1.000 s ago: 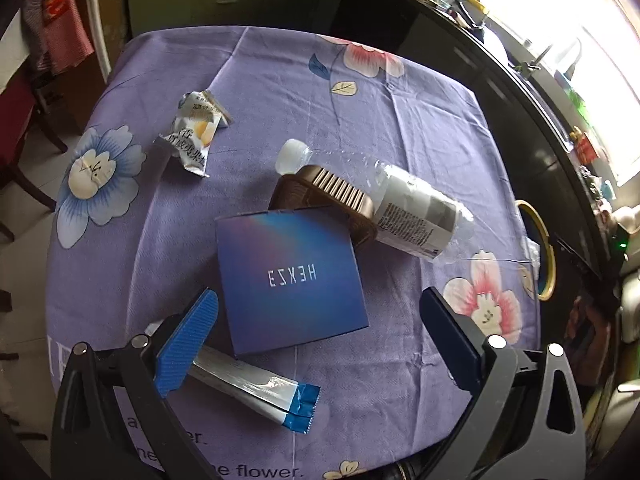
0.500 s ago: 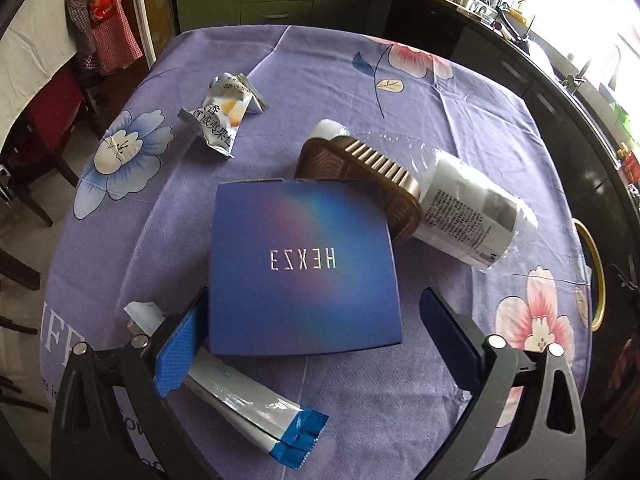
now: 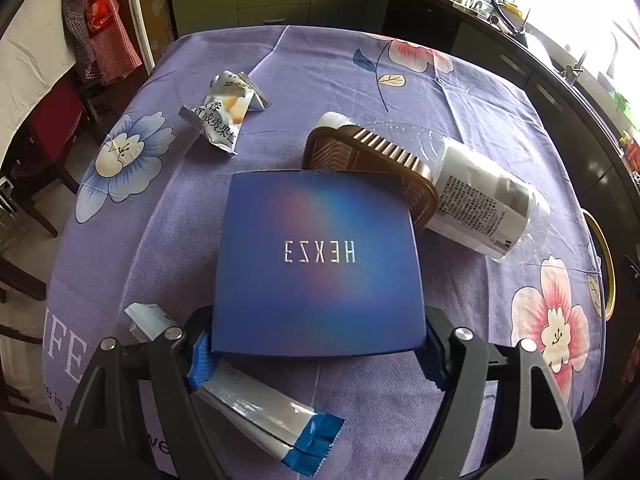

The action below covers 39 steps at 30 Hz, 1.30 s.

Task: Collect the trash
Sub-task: 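Carry the blue box over the bin and open the left gripper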

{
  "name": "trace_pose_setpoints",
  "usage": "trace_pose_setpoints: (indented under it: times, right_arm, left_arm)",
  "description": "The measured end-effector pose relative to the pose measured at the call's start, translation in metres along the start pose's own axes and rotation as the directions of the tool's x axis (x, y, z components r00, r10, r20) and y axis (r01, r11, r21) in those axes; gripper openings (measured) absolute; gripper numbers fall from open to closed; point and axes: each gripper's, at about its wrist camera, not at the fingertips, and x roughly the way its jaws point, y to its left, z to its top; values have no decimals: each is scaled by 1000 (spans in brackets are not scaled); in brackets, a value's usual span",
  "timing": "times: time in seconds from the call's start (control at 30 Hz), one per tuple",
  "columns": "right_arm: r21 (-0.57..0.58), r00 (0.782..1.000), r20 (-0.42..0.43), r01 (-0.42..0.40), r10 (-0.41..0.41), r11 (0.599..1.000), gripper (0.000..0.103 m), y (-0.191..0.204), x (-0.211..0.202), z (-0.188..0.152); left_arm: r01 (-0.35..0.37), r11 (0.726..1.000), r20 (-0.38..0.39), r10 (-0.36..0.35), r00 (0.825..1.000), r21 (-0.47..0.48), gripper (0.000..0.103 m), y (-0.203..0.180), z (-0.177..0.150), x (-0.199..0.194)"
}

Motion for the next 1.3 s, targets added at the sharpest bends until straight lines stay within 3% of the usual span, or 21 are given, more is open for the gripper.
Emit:
trace_pose_setpoints:
  times: [0.47, 0.67, 0.8, 0.93, 1.0, 1.13, 1.3]
  right_arm:
    - [-7, 1000, 1, -3, 3, 1000, 66, 2, -4, -2]
    - [-7, 1000, 9, -2, 2, 1000, 66, 1, -9, -4]
    - [5, 1000, 18, 13, -13, 1000, 66, -6, -14, -4]
    - [37, 997, 58, 53, -55, 998, 66, -22, -28, -3]
    - [64, 993, 83, 78, -84, 995, 66, -34, -39, -2]
    - [114, 986, 112, 113, -126, 987, 66, -60, -58, -9]
    - [160, 978, 116, 156, -176, 975, 66, -85, -74, -21]
  left_arm:
    - [42, 996, 30, -44, 999, 72, 74, 1, -8, -36]
    - [80, 992, 65, -87, 994, 102, 74, -8, -3, -52]
    - [129, 977, 87, -146, 986, 170, 74, -28, 4, -66]
    - [227, 927, 80, -262, 962, 298, 74, -73, 19, -78]
    - [277, 888, 57, -319, 946, 367, 74, -102, 25, -80]
    - [402, 775, -53, -433, 900, 487, 74, -178, 35, -75]
    - [454, 657, -132, -479, 868, 602, 74, -279, 40, -60]
